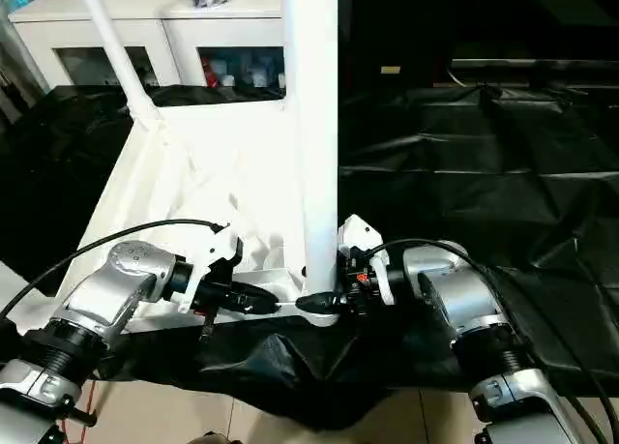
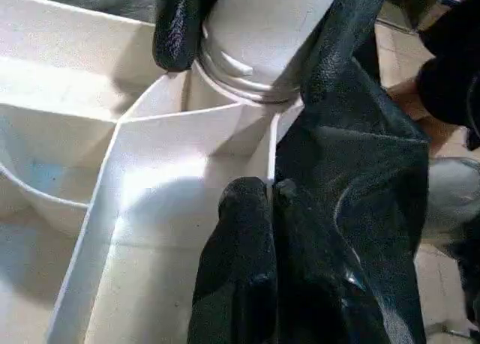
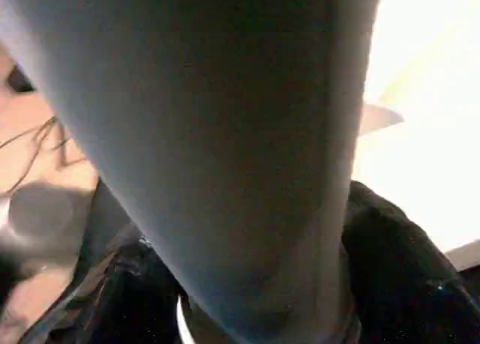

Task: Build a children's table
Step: Rotate leg to tighten

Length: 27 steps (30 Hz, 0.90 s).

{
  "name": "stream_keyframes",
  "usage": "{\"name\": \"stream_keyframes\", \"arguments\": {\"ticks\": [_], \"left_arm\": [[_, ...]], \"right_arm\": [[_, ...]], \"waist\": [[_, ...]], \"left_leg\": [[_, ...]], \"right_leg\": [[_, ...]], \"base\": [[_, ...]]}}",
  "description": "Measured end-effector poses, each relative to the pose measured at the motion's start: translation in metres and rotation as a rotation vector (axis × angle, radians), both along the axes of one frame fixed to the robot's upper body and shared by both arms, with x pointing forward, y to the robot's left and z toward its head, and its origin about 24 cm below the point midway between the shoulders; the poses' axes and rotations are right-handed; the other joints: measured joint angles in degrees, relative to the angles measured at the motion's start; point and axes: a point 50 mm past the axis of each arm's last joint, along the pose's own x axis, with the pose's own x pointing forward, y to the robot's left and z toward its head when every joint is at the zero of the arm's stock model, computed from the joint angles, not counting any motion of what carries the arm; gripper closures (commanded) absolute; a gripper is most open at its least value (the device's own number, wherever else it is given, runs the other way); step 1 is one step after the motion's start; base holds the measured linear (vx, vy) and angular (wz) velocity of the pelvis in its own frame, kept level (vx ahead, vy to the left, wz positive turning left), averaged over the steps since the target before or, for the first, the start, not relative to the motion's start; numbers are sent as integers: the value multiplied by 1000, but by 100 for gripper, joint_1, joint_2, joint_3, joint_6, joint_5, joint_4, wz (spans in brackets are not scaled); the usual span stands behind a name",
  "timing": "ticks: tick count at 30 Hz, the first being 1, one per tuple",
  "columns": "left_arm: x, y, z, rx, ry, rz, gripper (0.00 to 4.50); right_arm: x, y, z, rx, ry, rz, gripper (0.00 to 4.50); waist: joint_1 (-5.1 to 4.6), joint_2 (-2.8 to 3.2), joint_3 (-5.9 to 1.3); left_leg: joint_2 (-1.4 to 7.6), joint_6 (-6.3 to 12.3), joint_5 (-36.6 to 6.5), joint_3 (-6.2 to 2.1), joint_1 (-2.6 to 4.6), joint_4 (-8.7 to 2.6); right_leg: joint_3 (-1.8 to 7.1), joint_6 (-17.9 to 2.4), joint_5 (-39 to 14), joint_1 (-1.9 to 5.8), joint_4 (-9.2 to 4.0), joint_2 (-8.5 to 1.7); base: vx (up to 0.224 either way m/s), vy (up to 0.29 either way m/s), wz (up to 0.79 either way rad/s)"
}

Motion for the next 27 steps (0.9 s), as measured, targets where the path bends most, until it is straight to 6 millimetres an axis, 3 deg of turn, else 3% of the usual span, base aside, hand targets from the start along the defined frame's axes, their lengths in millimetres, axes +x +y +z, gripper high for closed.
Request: {"name": "stream_keyframes", "arguments": {"ticks": [6, 9, 14, 15, 18, 23, 27], "left_arm": [[15, -14, -2, 3, -90, 271, 450], [18, -21, -3, -12, -109, 357, 450], [22, -34, -3, -18, -134, 445, 450], [22, -34, -3, -18, -134, 446, 450], [22, -35, -3, -18, -135, 442, 450], [20, -29, -2, -20, -130, 382, 450], [16, -19, 0, -22, -107, 279, 450]], "right_arm": [[31, 21, -8, 31, -74, -445, 192], [42, 29, -8, 37, -76, -601, 192], [49, 41, -8, 21, -129, -756, 192], [49, 41, -9, 25, -133, -758, 157], [49, 39, -9, 40, -129, -749, 120], [45, 32, -8, 30, -148, -605, 111], [36, 21, -6, 12, -165, -421, 111]], "waist": [[-340, -11, 5], [-413, -14, 6], [-404, -2, -3], [-396, 1, -5], [-388, 3, -6], [-375, 4, -5], [-302, 6, -4]], "left_leg": [[0, -6, 2, -4, 8, 18], [0, -7, 2, -7, 0, 4], [-2, -7, -1, -6, 0, -19], [-3, -7, 0, -5, 0, -28], [-3, -7, 0, -3, -1, -33], [-2, -6, -1, -5, -2, -38], [0, 4, -5, -4, -11, -39]], "right_leg": [[3, 21, -10, -5, 18, 0], [-2, 24, -12, -10, 17, 3], [-6, 15, -8, -12, 6, 1], [-6, 14, -7, -11, -2, 1], [-7, 9, -4, -10, -9, 1], [-12, 5, -1, -12, -24, 3], [-15, 5, -1, -14, -34, 3]], "base": [[0, 0, 0], [0, 0, 0], [0, 0, 0], [0, 0, 0], [0, 0, 0], [0, 0, 0], [0, 0, 0]]}}
